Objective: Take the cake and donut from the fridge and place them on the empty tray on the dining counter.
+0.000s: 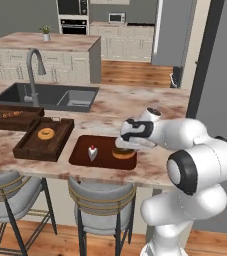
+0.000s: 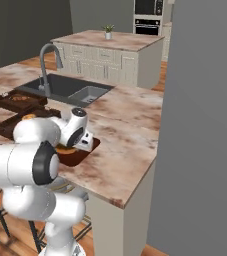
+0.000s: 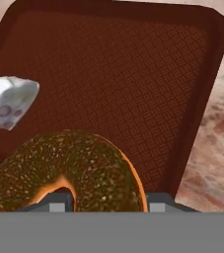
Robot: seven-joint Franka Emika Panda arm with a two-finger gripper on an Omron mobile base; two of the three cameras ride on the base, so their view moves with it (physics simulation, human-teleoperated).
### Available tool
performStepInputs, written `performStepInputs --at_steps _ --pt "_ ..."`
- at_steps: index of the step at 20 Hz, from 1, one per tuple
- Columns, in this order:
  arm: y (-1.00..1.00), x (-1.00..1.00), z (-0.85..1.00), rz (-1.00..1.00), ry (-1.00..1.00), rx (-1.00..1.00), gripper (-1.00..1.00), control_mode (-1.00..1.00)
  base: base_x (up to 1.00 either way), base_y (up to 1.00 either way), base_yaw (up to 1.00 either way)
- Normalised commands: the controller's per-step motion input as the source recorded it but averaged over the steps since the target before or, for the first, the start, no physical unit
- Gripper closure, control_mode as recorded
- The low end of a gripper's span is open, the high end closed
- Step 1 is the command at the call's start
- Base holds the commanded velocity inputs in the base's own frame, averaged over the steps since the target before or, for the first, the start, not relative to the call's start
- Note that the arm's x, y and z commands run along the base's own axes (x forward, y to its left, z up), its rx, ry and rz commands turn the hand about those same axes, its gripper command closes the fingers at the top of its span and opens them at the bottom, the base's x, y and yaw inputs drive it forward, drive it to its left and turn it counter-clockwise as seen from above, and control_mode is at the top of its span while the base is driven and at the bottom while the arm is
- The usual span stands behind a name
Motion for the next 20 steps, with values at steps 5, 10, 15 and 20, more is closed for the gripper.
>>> performStepInputs --at_steps 5,10,15,20 --pt "0.0 0.03 -0.47 0.0 -0.01 0.0 1.0 -1.0 0.0 0.0 0.0" --pt "0.11 0.2 -0.3 -0.01 0.0 0.0 1.0 -1.0 0.0 0.0 0.0" --pt "0.14 0.21 -0.16 -0.01 0.0 0.0 1.0 -1.0 0.0 0.0 0.0" --pt "0.08 0.32 -0.23 0.0 0.0 0.0 1.0 -1.0 0.0 0.0 0.0"
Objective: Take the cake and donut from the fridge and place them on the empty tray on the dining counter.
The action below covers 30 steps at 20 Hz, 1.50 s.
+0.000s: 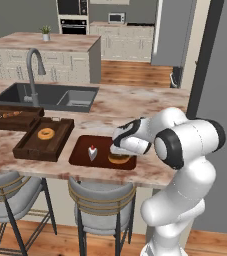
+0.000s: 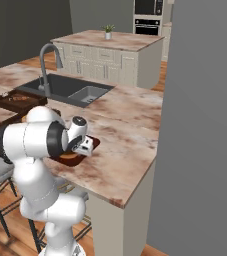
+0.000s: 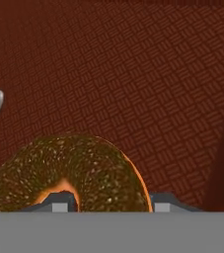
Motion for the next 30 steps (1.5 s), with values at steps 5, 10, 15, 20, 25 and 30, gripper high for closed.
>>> performStepInputs --at_steps 5,10,15,20,25,30 --pt "0.09 0.3 -0.23 0.0 0.0 0.0 -1.0 -1.0 0.0 0.0 0.0" --pt "0.01 -0.02 0.08 0.0 0.0 0.0 -1.0 -1.0 0.0 0.0 0.0" --pt "-0.06 -0.32 0.41 -0.01 0.0 0.0 -1.0 -1.0 0.0 0.0 0.0" --pt "-0.4 -0.52 0.94 -0.01 0.09 0.0 -1.0 -1.0 0.0 0.0 0.0" --pt "-0.36 -0.51 1.0 0.0 0.14 0.0 -1.0 -1.0 0.0 0.0 0.0" --pt "-0.28 -0.84 0.96 0.0 0.02 -0.04 -1.0 -1.0 0.0 0.0 0.0"
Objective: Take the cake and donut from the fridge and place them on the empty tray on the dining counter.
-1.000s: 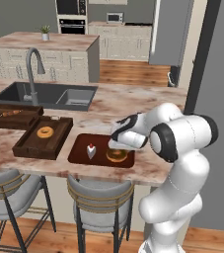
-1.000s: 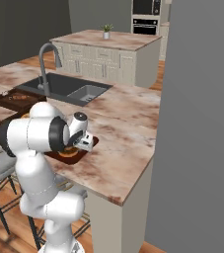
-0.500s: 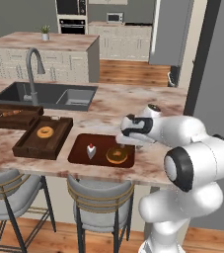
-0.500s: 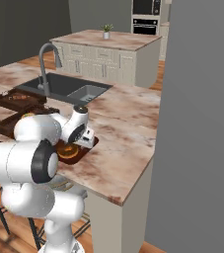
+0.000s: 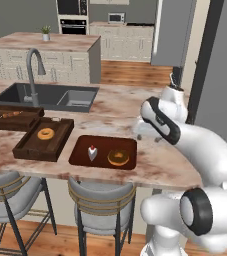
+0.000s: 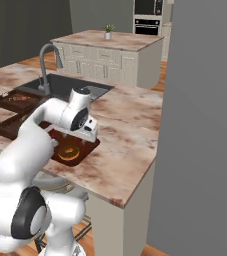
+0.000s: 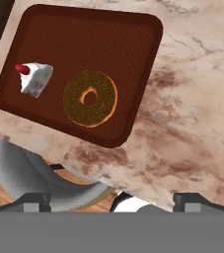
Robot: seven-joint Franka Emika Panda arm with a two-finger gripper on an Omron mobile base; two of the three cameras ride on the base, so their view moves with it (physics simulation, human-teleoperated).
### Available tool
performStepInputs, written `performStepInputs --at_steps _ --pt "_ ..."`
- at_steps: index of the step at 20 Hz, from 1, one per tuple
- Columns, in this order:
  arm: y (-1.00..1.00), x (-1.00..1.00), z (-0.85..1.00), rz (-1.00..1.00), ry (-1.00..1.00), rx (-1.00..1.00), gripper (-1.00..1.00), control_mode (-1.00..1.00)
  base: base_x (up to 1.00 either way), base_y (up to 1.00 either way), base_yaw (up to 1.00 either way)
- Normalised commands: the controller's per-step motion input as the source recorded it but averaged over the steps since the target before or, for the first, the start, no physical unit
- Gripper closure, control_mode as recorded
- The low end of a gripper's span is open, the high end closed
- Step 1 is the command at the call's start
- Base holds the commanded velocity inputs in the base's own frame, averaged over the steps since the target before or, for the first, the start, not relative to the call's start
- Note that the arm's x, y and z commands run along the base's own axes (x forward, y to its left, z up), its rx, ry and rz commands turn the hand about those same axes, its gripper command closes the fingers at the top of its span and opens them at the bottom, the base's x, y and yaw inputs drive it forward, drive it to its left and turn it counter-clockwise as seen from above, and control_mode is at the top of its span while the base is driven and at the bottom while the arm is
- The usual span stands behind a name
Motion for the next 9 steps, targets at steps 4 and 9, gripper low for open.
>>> performStepInputs --at_steps 4,9 --pt "-0.06 -1.0 0.74 -0.04 -0.19 -0.04 -1.0 -1.0 0.0 0.0 0.0" --pt "0.0 -1.0 0.67 -0.03 -0.14 -0.05 -1.0 -1.0 0.0 0.0 0.0"
